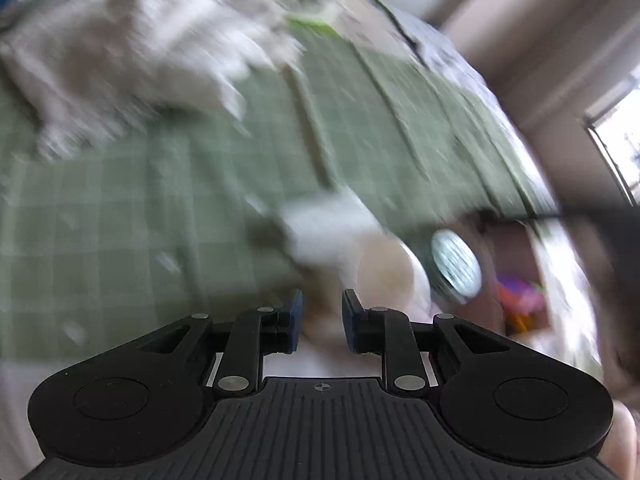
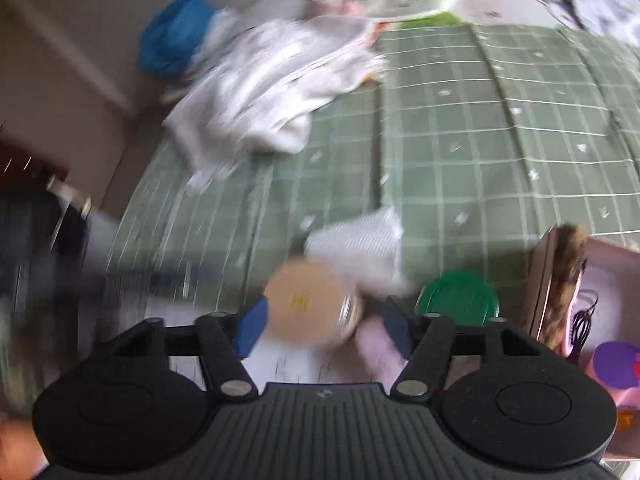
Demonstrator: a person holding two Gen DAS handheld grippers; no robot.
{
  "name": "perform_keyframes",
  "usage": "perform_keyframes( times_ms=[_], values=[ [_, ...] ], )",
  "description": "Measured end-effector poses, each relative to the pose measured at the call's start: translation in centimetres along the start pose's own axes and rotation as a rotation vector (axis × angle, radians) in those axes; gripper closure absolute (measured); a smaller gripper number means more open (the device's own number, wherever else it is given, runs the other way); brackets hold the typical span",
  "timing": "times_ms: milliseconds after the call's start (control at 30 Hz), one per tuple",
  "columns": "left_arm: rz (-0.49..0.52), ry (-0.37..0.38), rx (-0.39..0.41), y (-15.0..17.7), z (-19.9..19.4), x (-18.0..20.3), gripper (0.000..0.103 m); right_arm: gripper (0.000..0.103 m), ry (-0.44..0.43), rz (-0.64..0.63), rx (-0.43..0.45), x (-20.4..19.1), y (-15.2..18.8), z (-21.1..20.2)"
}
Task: Organize soft objects
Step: 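Grasp the lavender fuzzy scrunchie beside the jars with the left gripper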
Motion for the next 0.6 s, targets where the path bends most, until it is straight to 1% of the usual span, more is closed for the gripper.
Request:
perform_keyframes(
  times_ms=[67,133,200,267,333,367,400,433,467,500,533,600],
  values=[
    [-0.035,0.082,-0.05,2.4,1.7,1.3,0.079,0.03,0.007,0.027,-0.054,-0.1,-2.5,2.9],
    [-0.034,0.088,-0.1,4.5,3.2,1.6,0.079,0.03,0.034,0.066,-0.125,-0.2,-3.9,6.7],
    [-0.003,0.078,-0.132,5.9,3.9,1.8,0.079,0.03,0.052,0.129,-0.176,-0.1,-4.8,10.4],
    [0.026,0.077,-0.137,6.5,4.2,2.1,0.079,0.03,0.05,0.146,-0.204,-0.9,-5.0,13.2],
    [0.052,0.078,-0.111,6.5,4.1,2.5,0.079,0.03,0.081,0.127,-0.245,-1.2,-4.8,15.6],
    [0.053,0.081,-0.094,6.5,4.0,2.6,0.079,0.034,0.101,0.137,-0.267,-1.0,-4.6,16.4],
    [0.041,0.091,-0.076,6.8,3.8,2.8,0.079,0.049,0.09,0.148,-0.284,-1.0,-4.3,16.8],
    [0.019,0.106,-0.056,6.9,3.8,2.9,0.079,0.058,0.072,0.146,-0.291,-1.0,-4.0,16.9],
    [-0.003,0.123,-0.041,7.1,4.1,3.0,0.079,0.083,0.07,0.123,-0.276,-1.0,-3.9,16.5],
    [-0.019,0.137,-0.028,7.3,4.4,3.2,0.079,0.103,0.053,0.093,-0.246,-1.1,-3.9,15.7],
    [-0.026,0.144,-0.019,7.4,4.9,3.5,0.079,0.103,0.022,0.085,-0.205,-1.0,-4.0,14.4],
    [-0.027,0.136,-0.002,7.6,6.0,3.9,0.079,0.103,-0.049,0.106,-0.086,-0.5,-4.3,10.8]
  ],
)
Point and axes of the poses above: each gripper's, at about its wrist camera, not at the fingertips, and z roughly the way its jaws point, x to its right, y to its underside, the point moved 9 cm from there along z, roughly the way its jaws point, and after that the axes turned 15 degrees about y, right-handed, at the moved point
